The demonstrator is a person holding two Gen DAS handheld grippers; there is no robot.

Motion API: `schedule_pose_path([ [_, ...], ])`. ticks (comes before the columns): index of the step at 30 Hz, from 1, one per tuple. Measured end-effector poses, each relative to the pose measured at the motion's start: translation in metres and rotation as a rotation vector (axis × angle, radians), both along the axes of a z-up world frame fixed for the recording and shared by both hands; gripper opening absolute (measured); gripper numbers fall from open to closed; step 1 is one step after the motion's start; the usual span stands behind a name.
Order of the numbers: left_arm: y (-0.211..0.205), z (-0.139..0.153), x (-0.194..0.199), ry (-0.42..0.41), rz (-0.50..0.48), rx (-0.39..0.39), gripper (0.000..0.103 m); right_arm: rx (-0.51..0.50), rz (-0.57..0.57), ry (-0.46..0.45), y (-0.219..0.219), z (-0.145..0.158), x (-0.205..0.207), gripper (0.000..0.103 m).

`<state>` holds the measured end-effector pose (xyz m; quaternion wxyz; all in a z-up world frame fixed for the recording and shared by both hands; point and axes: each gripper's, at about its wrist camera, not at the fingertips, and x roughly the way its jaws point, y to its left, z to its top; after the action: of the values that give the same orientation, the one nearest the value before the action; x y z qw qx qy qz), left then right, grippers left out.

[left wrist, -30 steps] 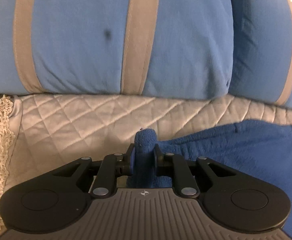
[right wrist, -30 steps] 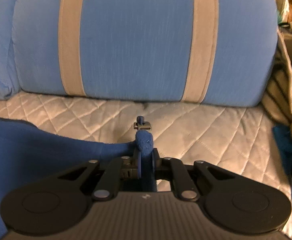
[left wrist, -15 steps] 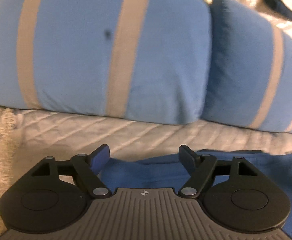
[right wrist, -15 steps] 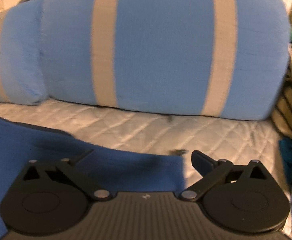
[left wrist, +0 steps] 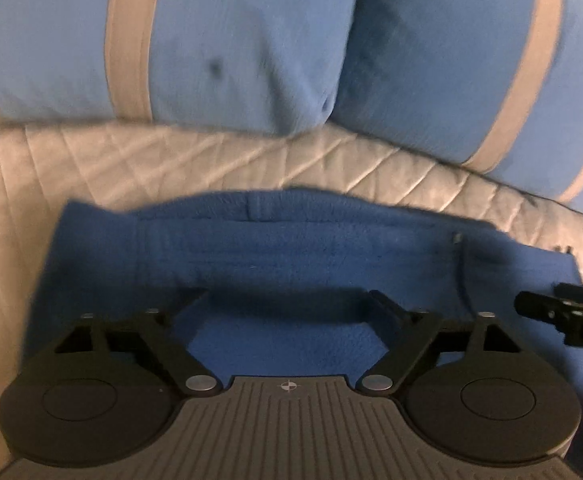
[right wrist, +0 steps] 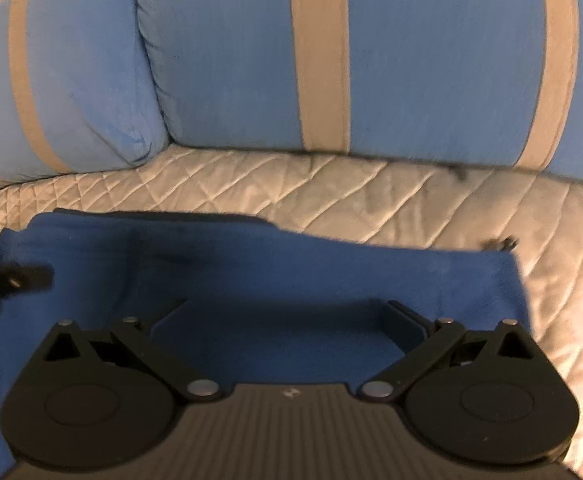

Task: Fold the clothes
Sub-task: 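Open both tools and release the folded hoodie onto the bed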

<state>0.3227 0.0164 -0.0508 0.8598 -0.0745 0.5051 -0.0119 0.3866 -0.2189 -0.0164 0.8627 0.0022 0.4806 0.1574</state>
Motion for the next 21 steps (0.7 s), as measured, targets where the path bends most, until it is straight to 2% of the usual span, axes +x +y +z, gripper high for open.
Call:
schedule_pose_path([
  [1, -0.001, -0.007, 0.001, 0.004, 0.005, 0.001, 0.103, -0.001, -0.006, 0.008, 0.003, -0.005, 0.001, 0.103],
  [3, -0.003, -0.021, 0.002, 0.011, 0.013, 0.005, 0.103, -0.004, -0.017, 0.017, 0.006, -0.015, 0.003, 0.103],
  [5, -0.009, -0.028, 0.003, 0.003, 0.0, 0.06, 0.103, -0.007, -0.022, 0.02, 0.008, -0.024, 0.004, 0.103],
  [7, -0.012, -0.031, 0.004, 0.002, -0.003, 0.079, 0.103, -0.016, -0.016, 0.017, 0.011, -0.031, 0.006, 0.103],
  [11, -0.003, -0.041, 0.004, -0.016, 0.003, 0.053, 0.103, -0.043, 0.013, -0.021, 0.018, -0.045, 0.005, 0.102],
  [16, -0.013, -0.042, -0.004, -0.079, 0.002, 0.076, 0.103, -0.078, 0.024, -0.067, 0.026, -0.055, 0.002, 0.102],
  [21, -0.017, -0.043, -0.01, -0.118, 0.007, 0.088, 0.103, -0.078, 0.029, -0.074, 0.025, -0.056, 0.001, 0.101],
])
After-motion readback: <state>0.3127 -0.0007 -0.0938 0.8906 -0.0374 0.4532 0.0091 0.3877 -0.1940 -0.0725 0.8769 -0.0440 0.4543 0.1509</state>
